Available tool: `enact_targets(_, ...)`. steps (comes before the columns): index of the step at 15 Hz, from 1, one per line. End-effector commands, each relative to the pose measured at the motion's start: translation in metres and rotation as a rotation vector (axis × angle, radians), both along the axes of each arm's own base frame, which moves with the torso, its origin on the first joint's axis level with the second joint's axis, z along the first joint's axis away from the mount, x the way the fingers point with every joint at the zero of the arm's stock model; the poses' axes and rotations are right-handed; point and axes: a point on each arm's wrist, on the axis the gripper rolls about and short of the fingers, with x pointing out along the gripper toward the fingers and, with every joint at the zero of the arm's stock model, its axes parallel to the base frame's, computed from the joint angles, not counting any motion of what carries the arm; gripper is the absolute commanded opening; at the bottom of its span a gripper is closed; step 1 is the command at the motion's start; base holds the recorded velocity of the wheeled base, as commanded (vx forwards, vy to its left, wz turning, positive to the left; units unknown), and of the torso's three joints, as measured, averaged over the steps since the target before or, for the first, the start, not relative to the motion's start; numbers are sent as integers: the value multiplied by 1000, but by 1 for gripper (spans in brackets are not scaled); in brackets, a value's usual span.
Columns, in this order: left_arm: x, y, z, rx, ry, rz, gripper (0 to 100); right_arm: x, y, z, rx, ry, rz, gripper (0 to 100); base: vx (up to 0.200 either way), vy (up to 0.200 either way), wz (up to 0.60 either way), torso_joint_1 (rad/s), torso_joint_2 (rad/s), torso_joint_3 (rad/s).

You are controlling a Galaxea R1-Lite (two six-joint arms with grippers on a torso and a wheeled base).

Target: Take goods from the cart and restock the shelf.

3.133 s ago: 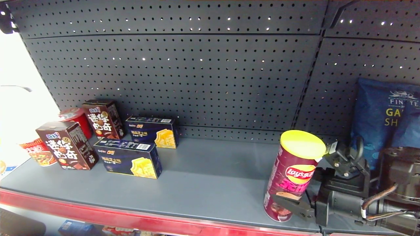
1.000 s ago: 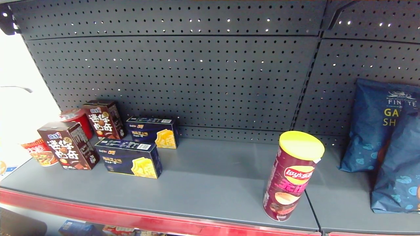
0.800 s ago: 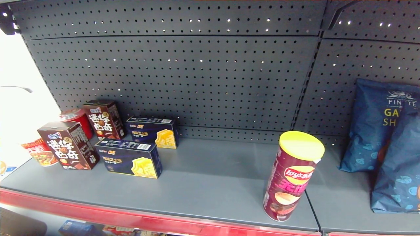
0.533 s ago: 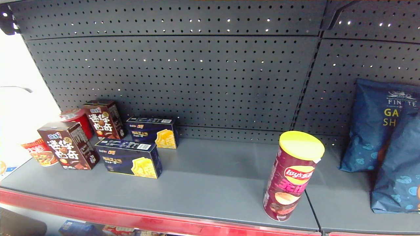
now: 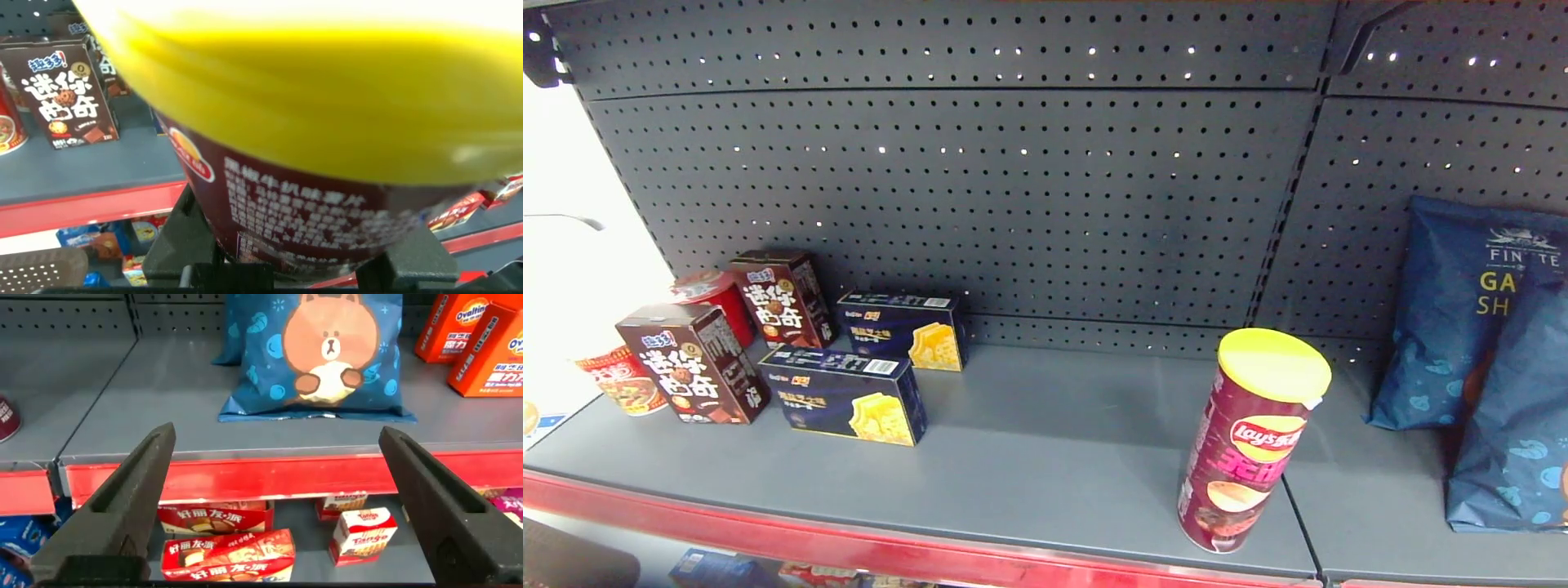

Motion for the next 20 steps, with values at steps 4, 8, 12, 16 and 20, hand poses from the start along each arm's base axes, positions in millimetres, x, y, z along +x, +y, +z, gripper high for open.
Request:
enact_targets(4, -1, 0, -1, -17, 7, 3, 0, 0, 0, 0, 5, 1, 2, 100, 0, 0, 0, 93, -244, -135)
enact_targets(8, -2, 1, -1, -21, 2, 2, 0, 0, 2, 0, 9, 1, 71, 100, 0, 0, -300, 5, -4, -1)
enact_targets(12, -2, 1, -1, -22, 2, 2, 0, 0, 2, 0, 11, 2, 70, 100, 0, 0, -150, 1, 1, -1)
enact_targets(16, -2, 1, -1, -33, 8, 2, 0, 0, 2, 0, 8, 1, 70, 100, 0, 0, 0, 0, 0, 0)
enact_targets(20, -1, 0, -4, -31, 19, 2, 0, 0, 2, 0, 5, 1, 69, 100, 0, 0, 0, 0, 0, 0)
